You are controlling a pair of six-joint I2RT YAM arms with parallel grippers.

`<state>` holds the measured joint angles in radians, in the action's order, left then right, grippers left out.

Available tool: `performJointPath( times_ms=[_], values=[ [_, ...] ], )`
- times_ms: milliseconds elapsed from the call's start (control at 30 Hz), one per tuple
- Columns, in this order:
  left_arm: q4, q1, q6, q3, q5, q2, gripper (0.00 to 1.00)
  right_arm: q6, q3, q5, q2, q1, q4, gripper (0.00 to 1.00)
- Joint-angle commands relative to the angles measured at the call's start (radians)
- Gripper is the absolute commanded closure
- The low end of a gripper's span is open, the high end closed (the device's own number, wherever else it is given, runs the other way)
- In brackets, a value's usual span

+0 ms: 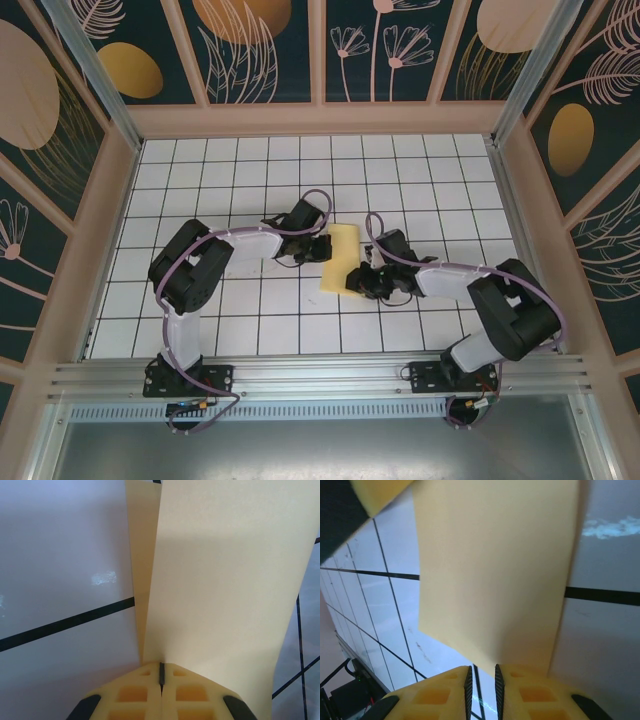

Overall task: Fold a paper plane with a square sheet of paper (pick it up from the middle)
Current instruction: Fold the square sheet of paper in half at the center of the table.

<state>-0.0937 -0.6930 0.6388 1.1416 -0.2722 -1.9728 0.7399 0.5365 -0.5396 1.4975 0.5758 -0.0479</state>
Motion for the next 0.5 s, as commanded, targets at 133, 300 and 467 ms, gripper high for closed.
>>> performJointPath(
  times_ms=[133,300,467],
  values=[
    [-0.097,-0.005,-0.024,-0.045,0.047,-0.045,1.00,-0.003,-0.015,0.035,0.004,-0.007,0.039,0.77],
    [-0.098,-0.005,-0.025,-0.045,0.047,-0.049,1.00,-0.023,0.042,0.046,-0.064,-0.046,0.046,0.77],
    [-0.097,-0.004,-0.027,-0.042,0.041,-0.053,1.00,-0.048,0.088,0.005,-0.014,-0.112,0.008,0.77]
  ],
)
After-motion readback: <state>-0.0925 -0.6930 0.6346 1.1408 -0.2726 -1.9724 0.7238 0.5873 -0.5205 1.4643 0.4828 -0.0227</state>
